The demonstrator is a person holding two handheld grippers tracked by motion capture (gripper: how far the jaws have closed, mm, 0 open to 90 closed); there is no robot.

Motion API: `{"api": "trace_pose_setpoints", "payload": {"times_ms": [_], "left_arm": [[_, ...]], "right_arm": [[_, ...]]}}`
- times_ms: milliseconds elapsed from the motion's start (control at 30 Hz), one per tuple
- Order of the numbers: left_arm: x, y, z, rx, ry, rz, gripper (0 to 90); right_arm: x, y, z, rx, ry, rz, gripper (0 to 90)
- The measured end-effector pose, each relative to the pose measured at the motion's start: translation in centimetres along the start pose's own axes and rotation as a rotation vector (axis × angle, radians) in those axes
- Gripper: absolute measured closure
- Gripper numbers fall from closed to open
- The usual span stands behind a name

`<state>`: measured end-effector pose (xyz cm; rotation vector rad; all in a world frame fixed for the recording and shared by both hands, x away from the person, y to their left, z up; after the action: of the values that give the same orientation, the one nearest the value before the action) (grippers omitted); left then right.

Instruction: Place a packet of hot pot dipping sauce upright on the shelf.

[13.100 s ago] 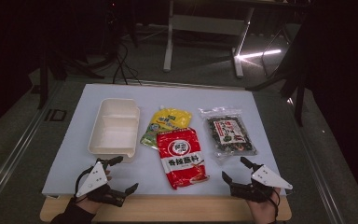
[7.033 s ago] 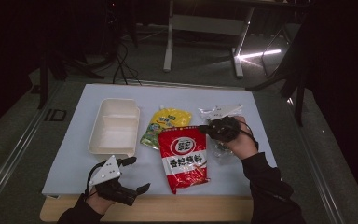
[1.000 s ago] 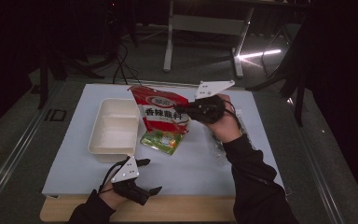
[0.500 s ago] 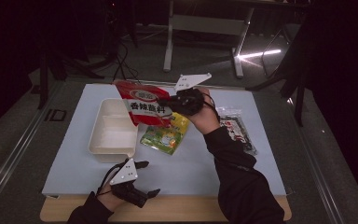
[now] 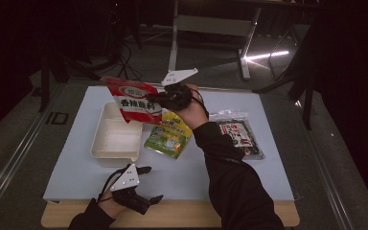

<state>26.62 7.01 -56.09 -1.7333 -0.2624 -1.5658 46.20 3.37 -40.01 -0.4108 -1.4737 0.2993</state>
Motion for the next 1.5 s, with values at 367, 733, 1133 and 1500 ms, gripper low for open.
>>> {"api": "trace_pose_setpoints", "payload": {"times_ms": [367,733,1133,1500], "left_arm": [[-0.1,-0.4,0.1,0.009,-0.006,-0.003,1.7],[-0.3,-0.7,0.2,0.014,-0.015,-0.001,1.6],[-0.5,-1.2,0.3,0.022,-0.019,-0.005,1.6],[-0.6,-1.4,0.4,0.024,-0.020,-0.008,1.6]], "right_arm": [[0.3,3.0,-1.5,0.009,0.012,-0.016,89.9],[0.2,5.2,-3.0,-0.012,0.034,-0.048,89.9],[-0.3,7.8,-4.0,0.004,0.033,-0.039,90.0],[-1.2,10.0,-4.9,-0.001,0.051,-0.017,89.9]]}}
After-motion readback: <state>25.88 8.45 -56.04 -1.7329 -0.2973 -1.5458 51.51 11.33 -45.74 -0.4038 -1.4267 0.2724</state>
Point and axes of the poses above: each handheld gripper's, and its own axes: y roughly forward along the jaws, x roughly out of its top, z roughly to its left, the point moved 8 cm from there along y, roughly forward along the jaws, and after that the axes turned 13 degrees about x, right-handed, at the moved point
